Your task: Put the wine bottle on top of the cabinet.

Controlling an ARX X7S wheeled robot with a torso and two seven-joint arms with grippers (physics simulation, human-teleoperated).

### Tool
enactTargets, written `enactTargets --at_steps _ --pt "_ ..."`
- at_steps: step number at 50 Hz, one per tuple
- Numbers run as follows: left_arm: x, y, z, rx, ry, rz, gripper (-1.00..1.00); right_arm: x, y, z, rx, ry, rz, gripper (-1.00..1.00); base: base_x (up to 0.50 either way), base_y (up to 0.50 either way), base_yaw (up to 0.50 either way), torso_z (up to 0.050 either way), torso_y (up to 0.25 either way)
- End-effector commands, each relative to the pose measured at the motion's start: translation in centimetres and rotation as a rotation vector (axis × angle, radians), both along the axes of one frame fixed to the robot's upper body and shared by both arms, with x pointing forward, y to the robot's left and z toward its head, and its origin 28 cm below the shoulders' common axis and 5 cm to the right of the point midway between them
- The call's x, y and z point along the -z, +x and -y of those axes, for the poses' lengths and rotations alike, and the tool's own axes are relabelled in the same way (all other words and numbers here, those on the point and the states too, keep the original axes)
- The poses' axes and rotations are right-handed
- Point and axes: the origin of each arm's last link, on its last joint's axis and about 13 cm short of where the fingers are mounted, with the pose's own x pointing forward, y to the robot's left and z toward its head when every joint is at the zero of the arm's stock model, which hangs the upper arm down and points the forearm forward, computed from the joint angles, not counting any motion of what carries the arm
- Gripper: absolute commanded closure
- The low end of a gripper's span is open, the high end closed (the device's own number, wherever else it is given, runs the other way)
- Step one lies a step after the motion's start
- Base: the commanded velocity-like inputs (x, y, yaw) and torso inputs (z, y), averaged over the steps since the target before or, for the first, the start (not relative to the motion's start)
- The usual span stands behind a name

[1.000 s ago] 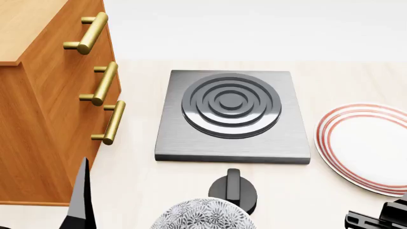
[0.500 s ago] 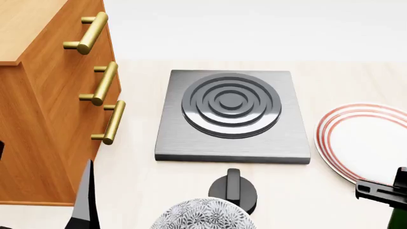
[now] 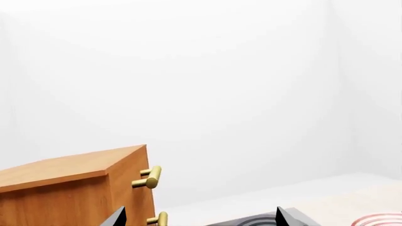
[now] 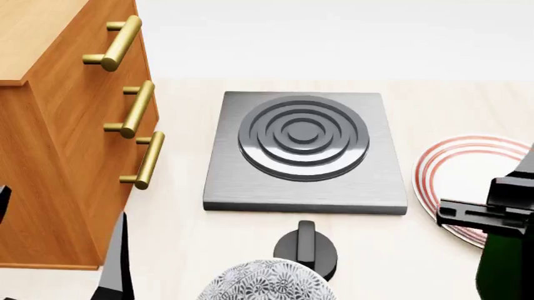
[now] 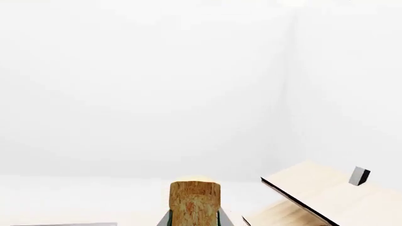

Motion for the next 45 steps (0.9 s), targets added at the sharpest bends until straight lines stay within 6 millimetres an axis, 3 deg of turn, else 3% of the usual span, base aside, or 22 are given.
enactTargets --at_steps 1,29,45 --pt "-0.1 0.2 -0.2 -0.002 -0.002 0.009 -1.00 -1.3 1.2 -1.5 -0.067 -0.017 0.043 1.00 0.00 0.00 0.00 0.000 0.000" --pt "0.1 0.3 -0.1 0.002 0.002 -0.004 -1.00 -3.9 2.6 -5.1 -0.264 0.029 0.093 1.00 0.00 0.00 0.00 0.000 0.000" --pt "0.0 0.2 0.1 0.014 0.003 -0.006 -1.00 -5.0 2.3 -7.6 -0.442 0.086 0.101 1.00 0.00 0.00 0.00 0.000 0.001"
